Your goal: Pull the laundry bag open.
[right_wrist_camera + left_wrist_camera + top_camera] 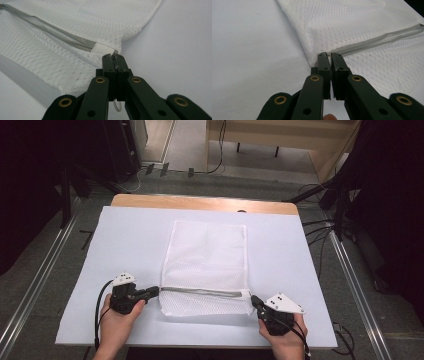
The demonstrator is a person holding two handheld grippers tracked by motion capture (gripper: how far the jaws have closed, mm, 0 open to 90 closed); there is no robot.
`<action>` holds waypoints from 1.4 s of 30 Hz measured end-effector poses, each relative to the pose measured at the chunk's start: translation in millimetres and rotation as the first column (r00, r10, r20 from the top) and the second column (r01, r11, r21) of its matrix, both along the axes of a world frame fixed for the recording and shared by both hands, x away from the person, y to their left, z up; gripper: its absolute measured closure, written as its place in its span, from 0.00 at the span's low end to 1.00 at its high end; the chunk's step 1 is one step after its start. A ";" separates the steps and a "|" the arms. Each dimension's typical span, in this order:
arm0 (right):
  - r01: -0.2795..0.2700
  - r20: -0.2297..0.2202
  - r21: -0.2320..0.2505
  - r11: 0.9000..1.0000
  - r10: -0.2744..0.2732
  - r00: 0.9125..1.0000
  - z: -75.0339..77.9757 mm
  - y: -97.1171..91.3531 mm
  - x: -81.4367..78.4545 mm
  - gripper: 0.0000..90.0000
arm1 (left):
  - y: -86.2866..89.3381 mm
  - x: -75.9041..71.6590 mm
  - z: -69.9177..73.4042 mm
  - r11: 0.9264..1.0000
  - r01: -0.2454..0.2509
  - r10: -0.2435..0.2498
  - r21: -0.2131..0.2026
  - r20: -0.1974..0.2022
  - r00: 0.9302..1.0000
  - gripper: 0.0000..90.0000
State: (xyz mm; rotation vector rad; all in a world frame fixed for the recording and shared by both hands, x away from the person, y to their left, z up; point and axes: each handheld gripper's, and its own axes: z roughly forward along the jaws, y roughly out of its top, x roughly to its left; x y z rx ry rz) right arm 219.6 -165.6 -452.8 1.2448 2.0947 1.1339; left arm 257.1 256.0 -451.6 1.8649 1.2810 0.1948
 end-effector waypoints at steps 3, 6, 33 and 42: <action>0.008 -0.007 0.002 1.000 -0.008 1.000 -0.5 -2.5 0.8 1.00 | 5.9 -1.1 -2.2 1.000 -0.011 0.010 -0.025 -0.014 1.000 0.98; 0.003 -0.012 -0.004 1.000 -0.003 1.000 -2.2 -1.0 0.5 1.00 | 5.9 -3.8 -2.7 1.000 -0.012 0.012 -0.004 -0.008 1.000 0.98; 0.040 -0.014 0.092 0.995 -0.039 0.999 -7.3 -22.3 6.4 0.41 | 36.3 -37.3 8.0 0.991 -0.124 0.131 -0.050 0.185 0.974 0.11; 0.065 0.031 0.122 0.990 -0.069 0.997 -0.1 -48.4 11.0 0.28 | 44.1 -40.9 10.3 0.996 -0.073 0.083 -0.049 0.249 0.965 0.00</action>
